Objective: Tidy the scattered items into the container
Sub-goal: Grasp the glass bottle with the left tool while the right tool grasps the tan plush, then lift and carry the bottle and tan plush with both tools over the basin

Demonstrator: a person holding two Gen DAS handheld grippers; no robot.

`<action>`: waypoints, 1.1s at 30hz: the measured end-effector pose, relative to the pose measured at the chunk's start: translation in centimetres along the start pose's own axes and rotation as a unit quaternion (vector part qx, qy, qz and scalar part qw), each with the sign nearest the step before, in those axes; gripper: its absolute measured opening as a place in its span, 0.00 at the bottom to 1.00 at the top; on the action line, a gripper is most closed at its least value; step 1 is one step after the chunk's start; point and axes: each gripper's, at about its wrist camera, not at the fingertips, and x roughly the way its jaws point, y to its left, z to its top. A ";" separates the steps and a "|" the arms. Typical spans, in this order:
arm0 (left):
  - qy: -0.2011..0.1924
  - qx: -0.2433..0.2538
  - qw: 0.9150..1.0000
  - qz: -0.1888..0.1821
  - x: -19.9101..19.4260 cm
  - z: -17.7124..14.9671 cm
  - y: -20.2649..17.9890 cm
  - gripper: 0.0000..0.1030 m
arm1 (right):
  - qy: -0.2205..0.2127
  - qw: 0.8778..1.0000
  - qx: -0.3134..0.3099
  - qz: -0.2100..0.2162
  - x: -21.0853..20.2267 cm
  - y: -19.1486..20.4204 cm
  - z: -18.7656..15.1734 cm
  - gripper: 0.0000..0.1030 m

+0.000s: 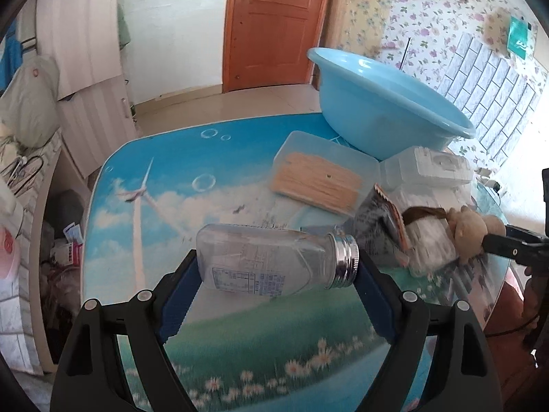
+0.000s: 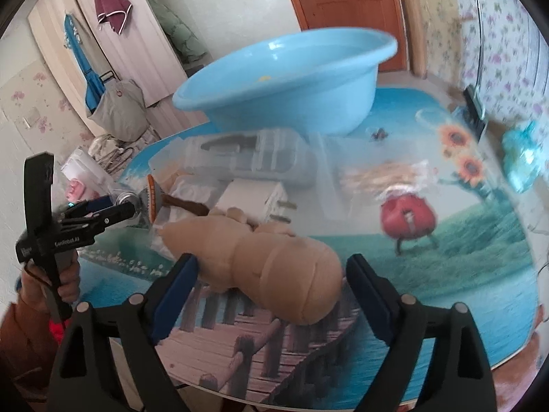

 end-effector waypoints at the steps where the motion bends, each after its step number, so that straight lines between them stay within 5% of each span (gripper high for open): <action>1: -0.001 -0.001 1.000 0.002 -0.3 -0.2 0.0 0.83 | 0.001 1.000 0.004 0.007 0.1 0.0 0.0 0.76; 3: -0.004 -0.006 1.000 0.006 -0.8 -0.4 0.0 0.83 | -0.007 1.000 0.002 0.014 -0.3 0.1 -0.1 0.72; 6: -0.012 -0.018 1.000 0.007 -2.0 -1.0 0.1 0.83 | -0.023 1.000 -0.020 0.000 -1.3 0.7 -0.2 0.50; 27: 0.010 -0.012 1.000 0.017 -2.7 -3.6 -2.2 0.83 | -0.040 0.999 0.002 -0.020 -4.8 -1.5 -2.0 0.51; 30: 0.014 -0.006 0.999 0.033 -2.5 -3.6 -2.3 0.84 | -0.024 1.000 0.008 -0.014 -4.2 -1.8 -2.6 0.53; 33: 0.015 -0.003 0.999 0.039 -2.3 -3.5 -2.2 0.84 | -0.026 0.999 -0.020 -0.035 -4.1 -1.1 -2.9 0.72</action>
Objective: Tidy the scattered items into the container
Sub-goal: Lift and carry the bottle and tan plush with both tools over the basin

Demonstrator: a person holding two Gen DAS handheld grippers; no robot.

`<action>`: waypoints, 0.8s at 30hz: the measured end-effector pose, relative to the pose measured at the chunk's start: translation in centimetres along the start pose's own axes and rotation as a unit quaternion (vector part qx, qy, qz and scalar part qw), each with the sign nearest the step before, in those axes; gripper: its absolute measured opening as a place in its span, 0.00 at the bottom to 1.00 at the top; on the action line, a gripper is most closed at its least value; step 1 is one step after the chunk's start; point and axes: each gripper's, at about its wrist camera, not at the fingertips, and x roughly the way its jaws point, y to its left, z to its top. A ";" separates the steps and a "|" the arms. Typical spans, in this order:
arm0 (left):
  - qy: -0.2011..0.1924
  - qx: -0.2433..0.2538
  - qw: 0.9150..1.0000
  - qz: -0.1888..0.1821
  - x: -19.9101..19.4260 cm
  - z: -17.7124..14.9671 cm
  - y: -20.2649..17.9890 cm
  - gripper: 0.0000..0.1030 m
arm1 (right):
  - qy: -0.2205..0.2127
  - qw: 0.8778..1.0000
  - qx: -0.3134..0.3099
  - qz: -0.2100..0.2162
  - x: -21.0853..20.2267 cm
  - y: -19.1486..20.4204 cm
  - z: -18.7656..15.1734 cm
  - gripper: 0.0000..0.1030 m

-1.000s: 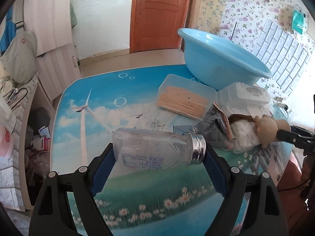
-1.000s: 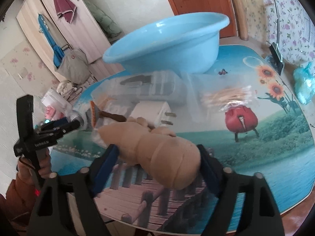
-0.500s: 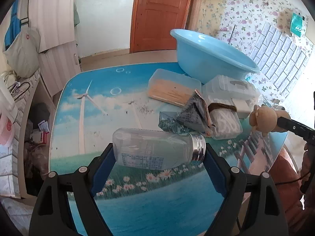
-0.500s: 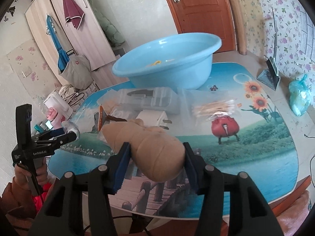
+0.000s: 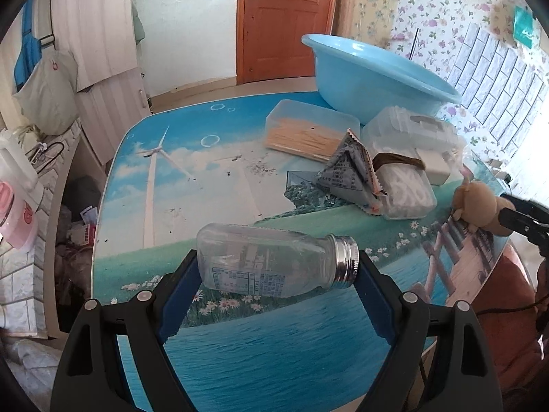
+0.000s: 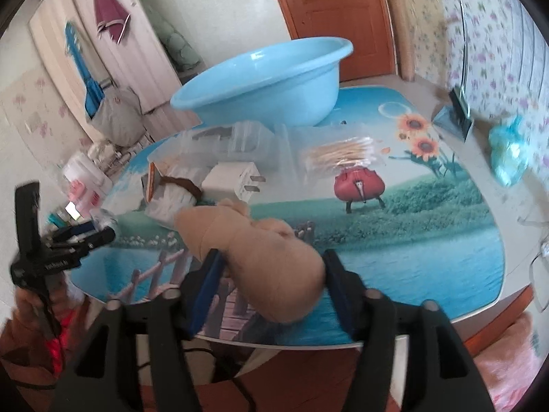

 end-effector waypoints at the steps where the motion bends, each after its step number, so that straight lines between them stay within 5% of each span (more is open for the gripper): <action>1: 0.001 0.001 1.000 0.001 0.1 0.0 -0.1 0.84 | -0.005 1.000 -0.017 -0.008 -0.1 0.5 0.0 0.77; 8: 0.009 0.000 1.000 0.003 0.7 -0.2 -0.4 0.84 | -0.022 0.992 -0.118 -0.047 0.0 3.8 -0.4 0.87; 21: -0.001 0.006 1.000 0.020 1.6 -0.3 -1.0 0.83 | -0.011 0.991 -0.109 -0.075 2.5 2.8 0.6 0.89; 24: -0.005 -0.001 1.000 0.007 1.2 -0.2 -0.8 0.83 | -0.006 0.990 -0.111 -0.085 2.9 2.9 0.5 0.79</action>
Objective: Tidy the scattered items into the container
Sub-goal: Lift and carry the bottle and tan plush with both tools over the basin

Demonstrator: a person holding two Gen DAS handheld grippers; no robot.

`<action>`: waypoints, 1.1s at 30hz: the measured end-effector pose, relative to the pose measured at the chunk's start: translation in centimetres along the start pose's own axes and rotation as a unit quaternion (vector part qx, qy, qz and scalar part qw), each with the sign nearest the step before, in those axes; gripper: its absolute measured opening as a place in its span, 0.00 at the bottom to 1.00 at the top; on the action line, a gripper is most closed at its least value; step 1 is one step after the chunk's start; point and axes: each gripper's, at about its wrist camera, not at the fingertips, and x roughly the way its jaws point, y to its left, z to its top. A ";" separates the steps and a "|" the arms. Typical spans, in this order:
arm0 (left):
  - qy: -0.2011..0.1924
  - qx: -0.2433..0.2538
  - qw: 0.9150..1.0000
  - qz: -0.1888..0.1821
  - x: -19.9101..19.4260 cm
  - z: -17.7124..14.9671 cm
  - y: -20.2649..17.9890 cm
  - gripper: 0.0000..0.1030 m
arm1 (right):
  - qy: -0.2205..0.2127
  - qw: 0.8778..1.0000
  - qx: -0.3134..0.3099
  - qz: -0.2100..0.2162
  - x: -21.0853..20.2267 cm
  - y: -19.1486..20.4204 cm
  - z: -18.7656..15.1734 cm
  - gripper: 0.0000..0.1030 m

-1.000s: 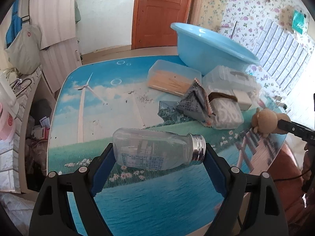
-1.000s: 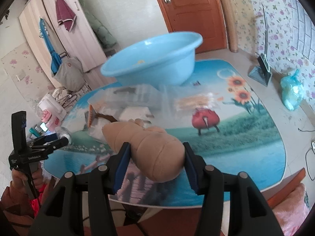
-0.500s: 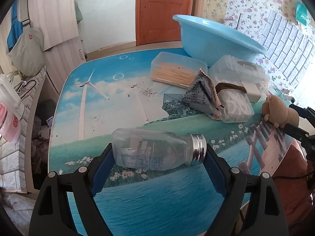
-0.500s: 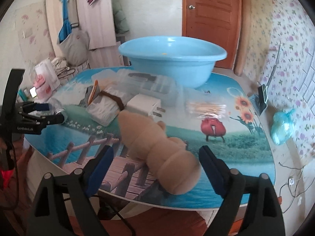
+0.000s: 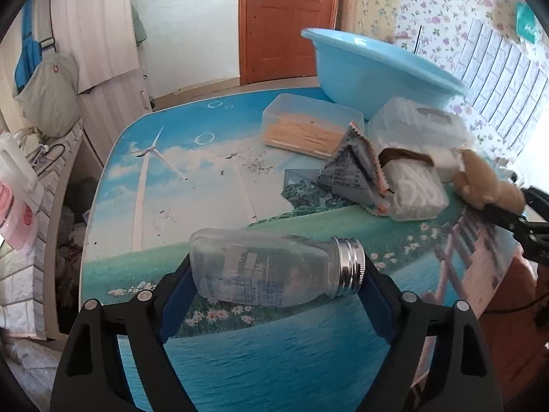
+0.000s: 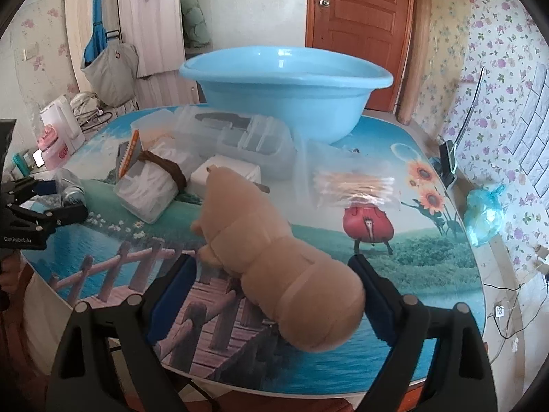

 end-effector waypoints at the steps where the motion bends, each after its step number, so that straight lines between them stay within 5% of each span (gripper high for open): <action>1: 0.000 0.000 1.000 -0.003 -0.1 0.1 -0.1 0.83 | -0.002 1.000 0.002 0.003 -0.1 -0.1 0.0 0.71; 4: 0.003 0.006 1.000 0.004 -0.5 0.4 -0.5 0.83 | -0.003 0.999 0.023 0.026 -0.7 -0.8 0.0 0.52; 16: -0.029 -0.002 0.999 0.019 -3.5 2.1 -0.9 0.83 | -0.053 0.994 0.021 0.097 -3.8 0.2 0.8 0.51; 33: -0.061 -0.001 0.998 0.006 -4.4 6.2 -2.6 0.83 | -0.106 0.989 0.043 0.098 -6.2 -1.0 3.6 0.51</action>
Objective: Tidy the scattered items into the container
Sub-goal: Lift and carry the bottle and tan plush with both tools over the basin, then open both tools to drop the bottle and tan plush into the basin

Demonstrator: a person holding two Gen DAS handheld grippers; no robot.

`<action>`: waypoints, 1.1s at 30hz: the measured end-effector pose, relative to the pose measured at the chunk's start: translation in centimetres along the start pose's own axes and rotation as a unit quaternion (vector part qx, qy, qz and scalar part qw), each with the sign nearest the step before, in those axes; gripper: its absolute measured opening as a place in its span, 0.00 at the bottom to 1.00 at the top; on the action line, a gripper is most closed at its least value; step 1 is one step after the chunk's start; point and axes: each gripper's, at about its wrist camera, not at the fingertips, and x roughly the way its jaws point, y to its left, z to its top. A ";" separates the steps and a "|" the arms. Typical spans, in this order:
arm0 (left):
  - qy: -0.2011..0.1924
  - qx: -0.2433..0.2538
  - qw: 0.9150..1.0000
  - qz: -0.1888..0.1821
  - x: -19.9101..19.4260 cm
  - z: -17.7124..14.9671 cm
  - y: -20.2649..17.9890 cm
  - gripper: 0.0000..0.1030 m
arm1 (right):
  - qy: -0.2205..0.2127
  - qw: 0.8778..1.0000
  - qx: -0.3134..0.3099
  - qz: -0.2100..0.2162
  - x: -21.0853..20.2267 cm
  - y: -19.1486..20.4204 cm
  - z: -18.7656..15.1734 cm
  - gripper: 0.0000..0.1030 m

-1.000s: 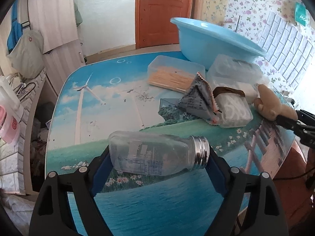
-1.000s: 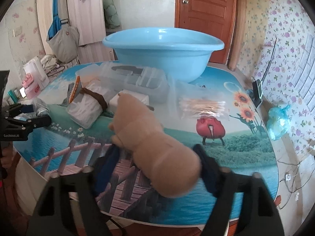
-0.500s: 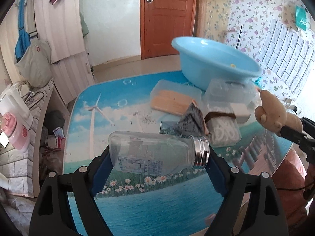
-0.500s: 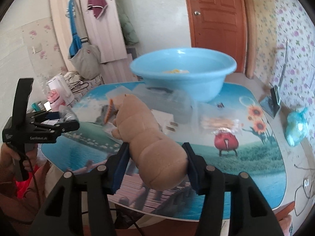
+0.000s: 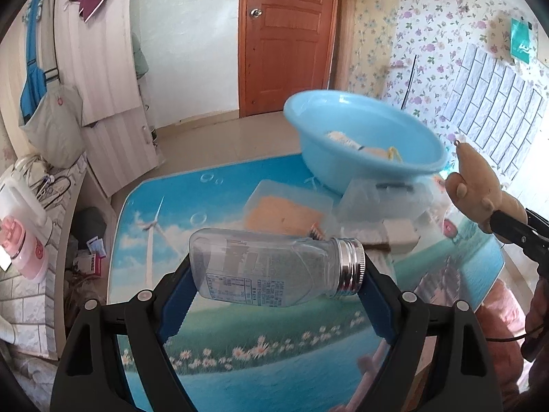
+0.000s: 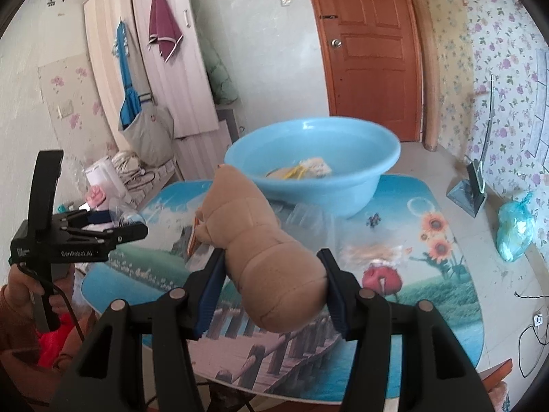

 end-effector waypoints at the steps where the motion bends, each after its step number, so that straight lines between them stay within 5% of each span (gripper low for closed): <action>1: -0.004 0.002 1.000 -0.001 0.0 0.4 -0.2 0.83 | -0.003 1.000 0.002 0.000 -0.1 -0.2 0.3 0.51; 16: -0.025 0.039 0.999 -0.029 2.8 7.4 -4.9 0.83 | -0.037 0.999 0.022 -0.002 2.9 -1.7 6.2 0.51; 33: -0.015 0.082 0.995 -0.050 8.6 12.0 -9.3 0.83 | -0.019 0.999 0.050 -0.005 7.5 -5.8 8.0 0.52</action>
